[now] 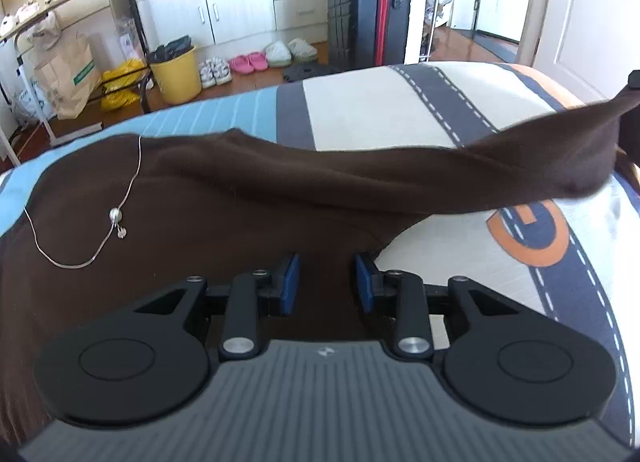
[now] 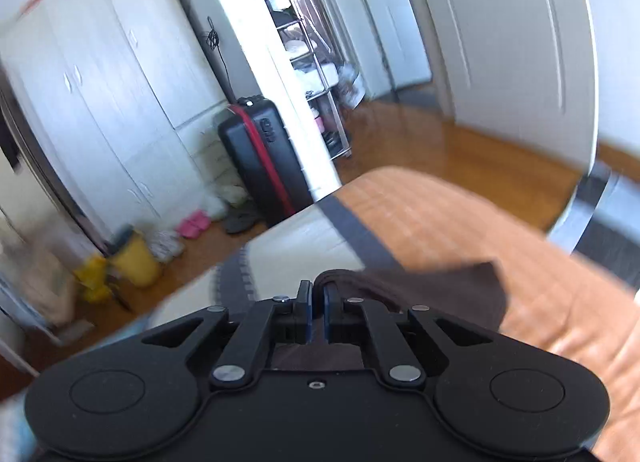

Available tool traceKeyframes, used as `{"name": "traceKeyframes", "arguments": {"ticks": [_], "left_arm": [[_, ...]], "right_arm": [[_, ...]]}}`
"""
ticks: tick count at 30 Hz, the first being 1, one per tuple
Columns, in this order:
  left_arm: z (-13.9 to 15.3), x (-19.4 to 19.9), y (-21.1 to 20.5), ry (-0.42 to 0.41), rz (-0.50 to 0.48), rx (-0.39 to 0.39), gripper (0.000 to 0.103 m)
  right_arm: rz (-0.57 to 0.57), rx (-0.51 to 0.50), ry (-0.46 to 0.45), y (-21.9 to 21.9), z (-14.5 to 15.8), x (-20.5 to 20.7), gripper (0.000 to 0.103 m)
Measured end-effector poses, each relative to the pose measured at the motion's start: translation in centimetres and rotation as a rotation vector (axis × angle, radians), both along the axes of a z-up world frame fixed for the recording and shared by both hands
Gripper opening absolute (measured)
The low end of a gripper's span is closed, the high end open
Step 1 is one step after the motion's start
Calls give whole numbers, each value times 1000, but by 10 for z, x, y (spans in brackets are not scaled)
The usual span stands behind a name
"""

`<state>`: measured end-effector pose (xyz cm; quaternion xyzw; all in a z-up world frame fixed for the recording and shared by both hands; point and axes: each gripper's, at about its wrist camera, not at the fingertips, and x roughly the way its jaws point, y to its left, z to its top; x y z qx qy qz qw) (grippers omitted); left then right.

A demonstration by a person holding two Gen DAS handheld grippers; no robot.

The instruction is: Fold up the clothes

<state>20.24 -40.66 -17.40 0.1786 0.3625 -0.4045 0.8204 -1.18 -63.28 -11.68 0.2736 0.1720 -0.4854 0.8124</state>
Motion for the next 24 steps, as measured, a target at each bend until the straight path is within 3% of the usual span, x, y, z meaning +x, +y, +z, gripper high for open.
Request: {"name": "traceKeyframes", "arguments": {"ticks": [2,3,4,8,11,16,20,22,23,24], "left_arm": [[1,2,0,10,1,-9,30],[2,2,0,9,-2,-12,30],[3,2,-1,5,-10,-18,30],[11,-3,-6,13,-55,-67,34],[14,-3,-16,118,-90,-135,37],[4,4,-40,330,-69,-205,37],[-9,16,-61,405,35,-224,44],[-13,16,-70,388,44,-222,39],[-15,15,-74,367,37,-203,15],[-15,12,-76,346,31,-198,5]], "right_arm": [[-8,-29,39,-4,-5,8,24],[-6,-20,39,-8,-8,7,42],[-10,-2,22,-12,-11,5,47],[-57,90,-76,-17,-8,-32,47],[-113,208,-161,-28,-15,-61,47],[-190,509,-276,-41,-70,-103,47],[-307,508,-302,-46,-83,-111,49],[-355,502,-302,-50,-89,-112,51],[-354,505,-295,-54,-96,-112,51],[-334,490,-271,-55,-100,-109,41]]}}
